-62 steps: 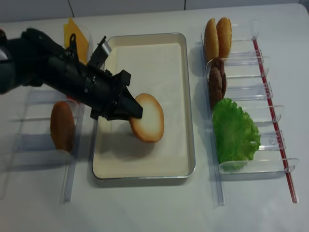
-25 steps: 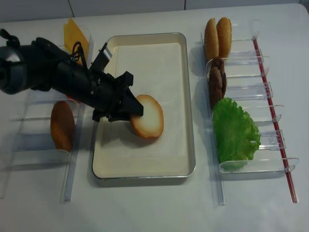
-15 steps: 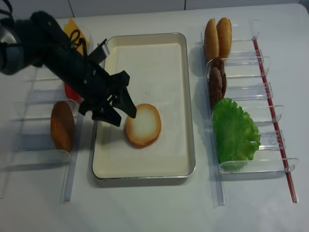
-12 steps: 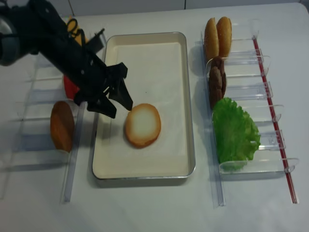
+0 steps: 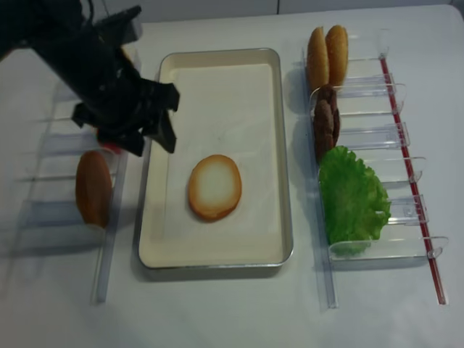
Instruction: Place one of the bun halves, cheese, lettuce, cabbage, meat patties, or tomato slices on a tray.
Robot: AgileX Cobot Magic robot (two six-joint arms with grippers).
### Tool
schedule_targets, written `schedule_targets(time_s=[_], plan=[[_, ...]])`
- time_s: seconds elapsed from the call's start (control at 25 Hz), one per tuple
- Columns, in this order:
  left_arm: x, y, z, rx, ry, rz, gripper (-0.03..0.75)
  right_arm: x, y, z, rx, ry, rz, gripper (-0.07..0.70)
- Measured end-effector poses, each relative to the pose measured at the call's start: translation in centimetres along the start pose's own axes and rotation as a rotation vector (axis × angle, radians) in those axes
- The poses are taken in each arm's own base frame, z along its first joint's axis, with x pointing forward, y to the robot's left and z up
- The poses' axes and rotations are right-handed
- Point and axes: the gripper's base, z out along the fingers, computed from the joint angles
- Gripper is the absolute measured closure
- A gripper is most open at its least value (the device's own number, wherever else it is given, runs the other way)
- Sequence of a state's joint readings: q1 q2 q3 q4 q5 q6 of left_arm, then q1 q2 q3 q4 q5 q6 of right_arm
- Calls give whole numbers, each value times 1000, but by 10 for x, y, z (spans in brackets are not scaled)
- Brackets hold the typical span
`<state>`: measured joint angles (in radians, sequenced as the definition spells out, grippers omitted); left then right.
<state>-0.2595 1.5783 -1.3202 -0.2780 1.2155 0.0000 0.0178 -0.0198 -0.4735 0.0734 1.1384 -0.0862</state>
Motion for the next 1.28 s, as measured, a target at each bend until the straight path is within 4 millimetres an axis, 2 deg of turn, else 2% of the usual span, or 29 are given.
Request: schedule_targets(time_s=[0.12,0.28,0.52,0.72,1.0,1.28], plan=[[22,-10,-31,-73,-81,52,292,0,0,0,0,0,0,232],[58,-10,-62,-129,-175,56,327,0,0,0,0,0,0,232],[124,2,-83,-188,-272,30,337,0,0,0,0,0,0,232],[173,12,-83,-195,-327,21,347,0,0,0,0,0,0,232],[232,22,-81,-178,-452,37,359,0,0,0,0,0,2,232],[276,34,-67,-175,-554,66,364,0,0,0,0,0,2,232]])
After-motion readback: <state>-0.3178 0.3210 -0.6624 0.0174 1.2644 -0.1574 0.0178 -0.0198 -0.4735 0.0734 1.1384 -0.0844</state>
